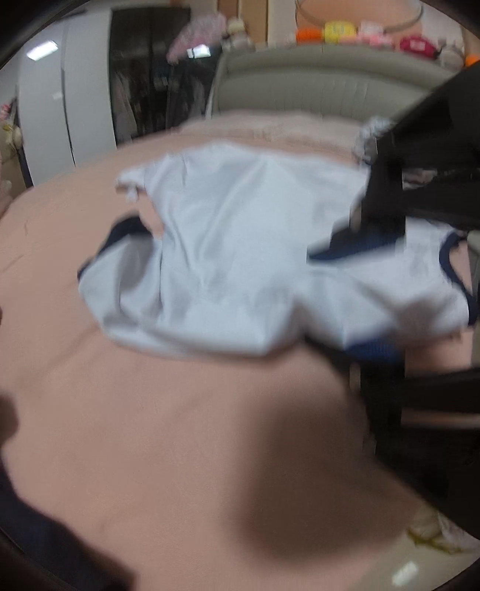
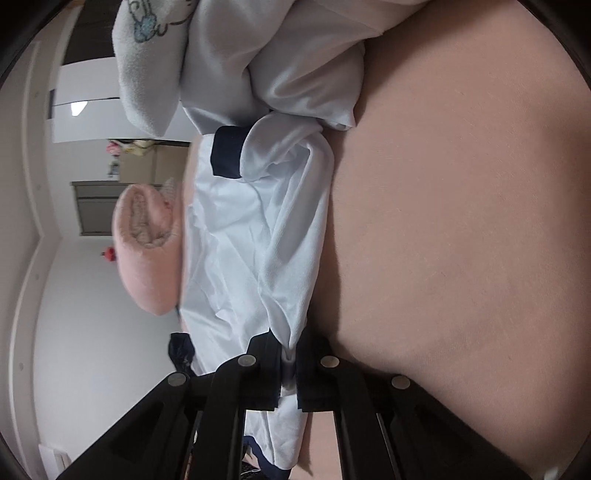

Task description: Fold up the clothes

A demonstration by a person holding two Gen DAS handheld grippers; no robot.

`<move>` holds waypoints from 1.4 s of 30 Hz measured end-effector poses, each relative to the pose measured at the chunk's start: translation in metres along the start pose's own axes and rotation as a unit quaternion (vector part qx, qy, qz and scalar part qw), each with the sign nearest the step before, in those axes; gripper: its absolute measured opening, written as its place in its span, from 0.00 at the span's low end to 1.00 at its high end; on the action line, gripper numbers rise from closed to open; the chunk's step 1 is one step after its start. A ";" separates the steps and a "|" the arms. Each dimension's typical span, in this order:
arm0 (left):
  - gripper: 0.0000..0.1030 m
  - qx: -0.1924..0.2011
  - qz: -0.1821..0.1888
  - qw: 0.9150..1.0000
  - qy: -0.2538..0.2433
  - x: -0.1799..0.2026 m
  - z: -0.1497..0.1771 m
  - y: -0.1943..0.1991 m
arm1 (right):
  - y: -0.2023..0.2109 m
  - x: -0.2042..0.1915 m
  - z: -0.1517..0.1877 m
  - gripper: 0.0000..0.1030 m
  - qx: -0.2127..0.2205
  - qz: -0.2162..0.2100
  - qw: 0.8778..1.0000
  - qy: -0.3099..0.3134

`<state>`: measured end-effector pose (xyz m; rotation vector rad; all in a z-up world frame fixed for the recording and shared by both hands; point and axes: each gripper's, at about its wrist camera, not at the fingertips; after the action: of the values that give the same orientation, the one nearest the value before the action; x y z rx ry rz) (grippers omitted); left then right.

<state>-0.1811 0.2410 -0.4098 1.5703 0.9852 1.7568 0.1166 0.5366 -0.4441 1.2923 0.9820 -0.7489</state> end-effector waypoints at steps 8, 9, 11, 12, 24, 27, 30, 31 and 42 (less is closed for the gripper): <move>0.07 0.006 -0.020 1.000 -0.018 -0.002 -0.005 0.005 | 0.020 -0.035 0.008 0.02 0.018 0.144 0.983 0.113; 0.07 0.006 -0.014 1.000 -0.009 0.001 -0.006 0.004 | 0.023 -0.035 0.009 0.02 0.017 0.149 0.982 0.118; 0.07 0.005 -0.006 1.000 0.007 -0.002 -0.008 0.005 | 0.033 -0.026 0.008 0.02 0.017 0.147 0.983 0.110; 0.07 0.006 -0.008 1.000 0.007 -0.003 -0.006 0.006 | 0.036 -0.023 0.007 0.02 0.014 0.140 0.984 0.106; 0.08 0.034 -0.044 0.998 -0.028 -0.004 0.005 0.016 | 0.049 -0.003 -0.001 0.02 -0.029 0.084 0.993 0.076; 0.08 0.028 -0.008 1.000 -0.009 -0.009 0.007 0.019 | 0.051 -0.002 0.002 0.08 -0.031 0.070 0.995 0.070; 0.21 0.014 0.015 1.000 0.007 -0.013 0.010 0.024 | 0.058 -0.003 0.006 0.25 -0.028 0.052 0.997 0.057; 0.31 0.012 0.016 1.000 0.012 -0.016 0.012 0.026 | 0.062 -0.006 0.009 0.45 -0.020 0.035 0.998 0.055; 0.88 -0.031 0.089 0.995 0.045 -0.024 0.031 0.023 | 0.061 -0.003 0.046 0.76 0.004 -0.034 0.999 0.008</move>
<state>-0.1458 0.2130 -0.4033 1.5940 0.8461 1.9740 0.1774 0.5006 -0.4159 1.2788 1.0421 -0.7960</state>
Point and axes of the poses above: each gripper's, at about its wrist camera, not at the fingertips, and y roughly against the way its jaws point, x to its right, z to its underside, and after that the axes turned 8 degrees about -z, right-handed
